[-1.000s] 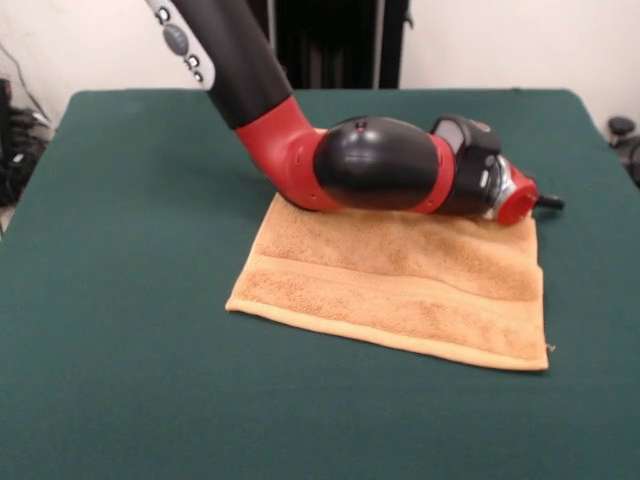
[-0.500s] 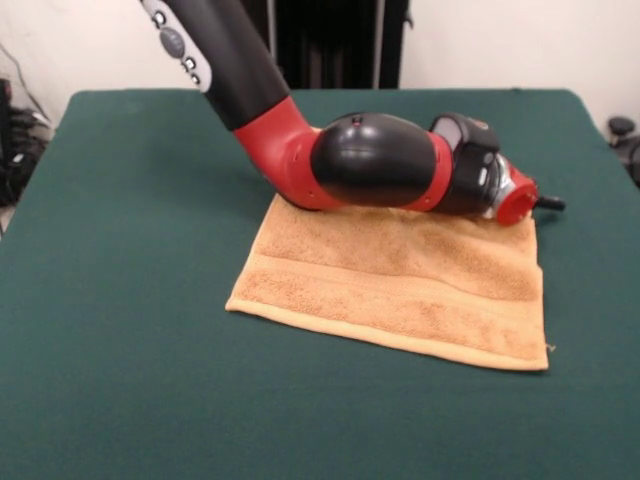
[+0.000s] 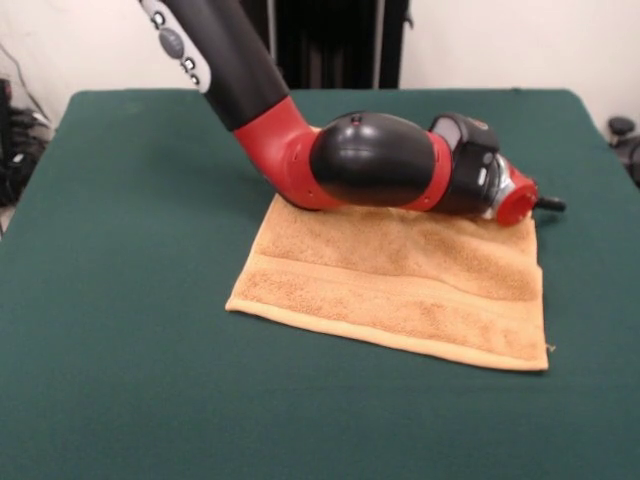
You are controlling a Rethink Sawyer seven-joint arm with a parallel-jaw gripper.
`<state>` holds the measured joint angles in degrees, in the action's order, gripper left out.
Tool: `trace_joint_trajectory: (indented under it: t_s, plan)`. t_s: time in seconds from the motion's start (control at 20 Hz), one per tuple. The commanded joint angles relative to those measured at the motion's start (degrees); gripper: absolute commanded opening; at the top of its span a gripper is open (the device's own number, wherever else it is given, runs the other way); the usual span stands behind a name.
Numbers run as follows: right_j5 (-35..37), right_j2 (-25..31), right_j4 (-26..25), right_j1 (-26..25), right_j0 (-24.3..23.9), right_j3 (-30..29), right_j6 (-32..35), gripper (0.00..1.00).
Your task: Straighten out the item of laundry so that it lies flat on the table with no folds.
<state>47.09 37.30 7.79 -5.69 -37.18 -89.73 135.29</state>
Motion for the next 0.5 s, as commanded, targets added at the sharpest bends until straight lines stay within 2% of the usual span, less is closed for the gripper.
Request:
trace_joint_trajectory:
  t_s: [0.05,0.2,0.25,0.35,0.5]
  plan:
    - [-19.27,-9.77,-6.9,-3.3,12.23,8.48,4.84,1.0]
    - [-12.11,-19.65,-10.99,6.53,19.77,10.9,10.42,1.0]
    - [-6.9,-22.46,-12.72,9.74,21.32,12.48,10.62,1.0]
    - [0.5,-24.98,-14.9,12.84,22.25,15.55,8.83,1.0]
    - [7.68,-25.68,-16.5,13.75,21.71,19.7,4.78,1.0]
